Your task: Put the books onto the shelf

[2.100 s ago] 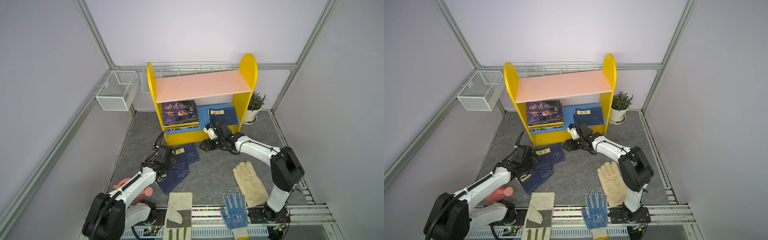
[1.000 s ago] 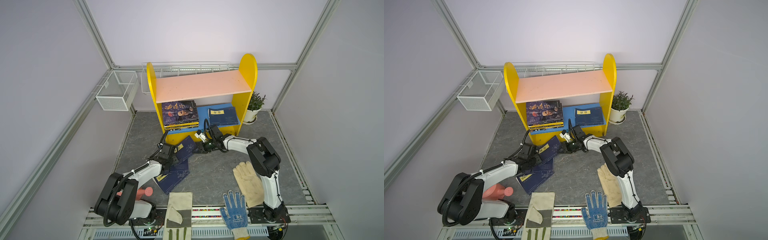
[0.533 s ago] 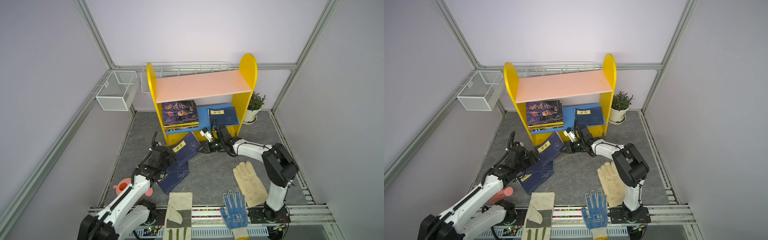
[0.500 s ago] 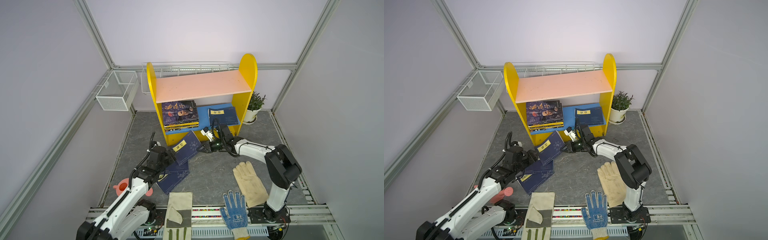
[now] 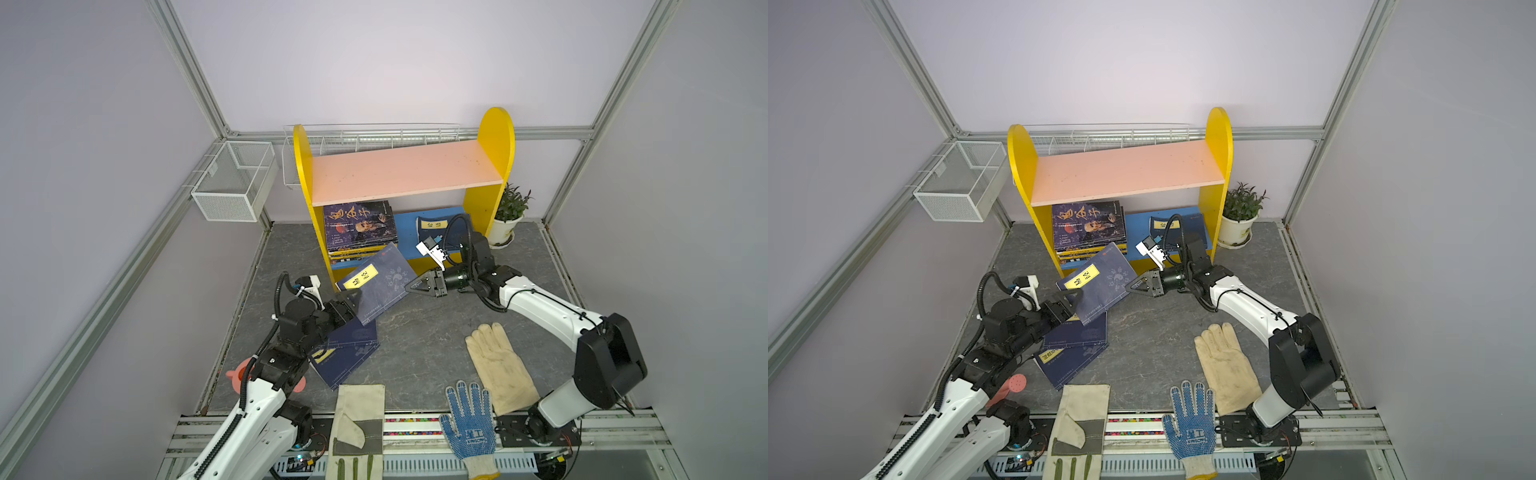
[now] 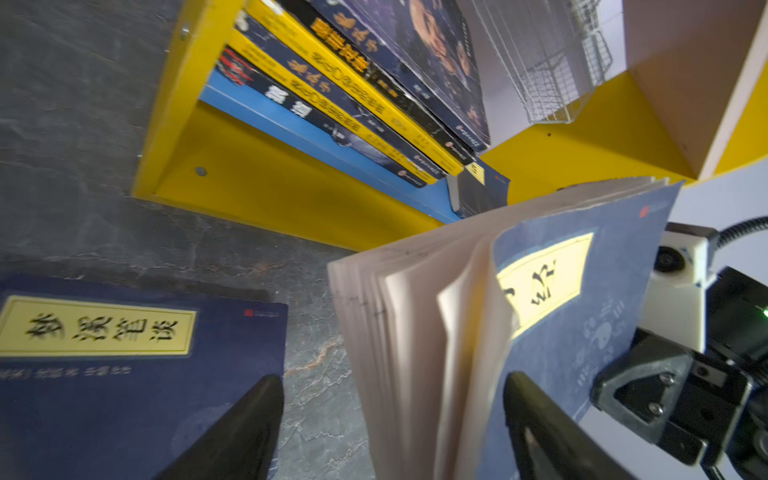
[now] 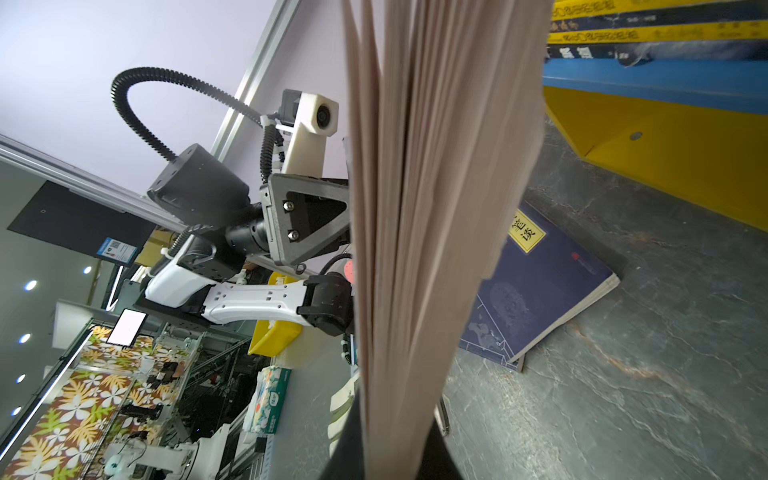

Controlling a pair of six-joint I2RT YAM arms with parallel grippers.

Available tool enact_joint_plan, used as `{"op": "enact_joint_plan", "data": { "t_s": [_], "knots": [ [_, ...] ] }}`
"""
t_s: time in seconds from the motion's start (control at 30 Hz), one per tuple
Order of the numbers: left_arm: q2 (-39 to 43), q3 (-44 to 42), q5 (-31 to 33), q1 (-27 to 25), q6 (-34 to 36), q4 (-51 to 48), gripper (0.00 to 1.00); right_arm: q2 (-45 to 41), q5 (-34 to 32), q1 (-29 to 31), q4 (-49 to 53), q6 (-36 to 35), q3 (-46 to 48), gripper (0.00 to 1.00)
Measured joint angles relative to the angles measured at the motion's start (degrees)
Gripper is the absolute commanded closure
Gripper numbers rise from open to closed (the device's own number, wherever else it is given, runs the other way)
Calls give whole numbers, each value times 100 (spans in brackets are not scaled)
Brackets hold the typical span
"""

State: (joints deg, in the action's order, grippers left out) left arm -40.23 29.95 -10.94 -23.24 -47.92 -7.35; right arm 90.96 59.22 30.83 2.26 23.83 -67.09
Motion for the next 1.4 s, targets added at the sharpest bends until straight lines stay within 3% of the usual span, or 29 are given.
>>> {"op": "enact_joint_plan", "data": {
  "t_s": [0.03,0.13,0.33,0.43,0.47,0.5,0.57,0.83,0.93,1.07,1.23,1.33,1.4],
  "knots": [
    [-15,-44,-144,0,7,155,19,2,59,0,0,15,-2,91],
    [-79,-140,-588,0,42,588,38,2,197,0,-48,87,-2,91],
    [-214,-164,-1172,11,55,1222,89,0,341,-144,-212,236,2,88],
    [-240,-166,-1353,7,31,1517,98,-22,334,-264,-216,317,11,78],
    [-256,-168,-1384,9,-20,1582,100,-42,238,-278,-238,345,15,71],
    [-308,-170,-1410,9,-66,1657,100,-59,162,-284,-286,369,17,61],
    [-494,-173,-1425,4,-210,1969,100,-92,-63,-280,-422,498,35,52],
    [-1298,-175,-901,-262,-761,3069,100,-94,-909,96,-1458,1346,216,51],
    [-1353,-72,-605,-466,-782,3161,100,-94,-1156,170,-1860,1670,284,57],
    [-1440,74,-439,-568,-787,3324,100,-94,-1445,219,-2267,1976,350,76],
    [-1453,74,-201,-597,-796,3298,100,-94,-1582,319,-2837,2361,496,90],
    [-1429,74,-72,-638,-763,3121,54,-96,-1690,315,-3104,2529,706,93],
    [-1346,74,83,-640,-737,2863,36,-118,-1840,247,-3246,2616,874,93]
  ]
}}
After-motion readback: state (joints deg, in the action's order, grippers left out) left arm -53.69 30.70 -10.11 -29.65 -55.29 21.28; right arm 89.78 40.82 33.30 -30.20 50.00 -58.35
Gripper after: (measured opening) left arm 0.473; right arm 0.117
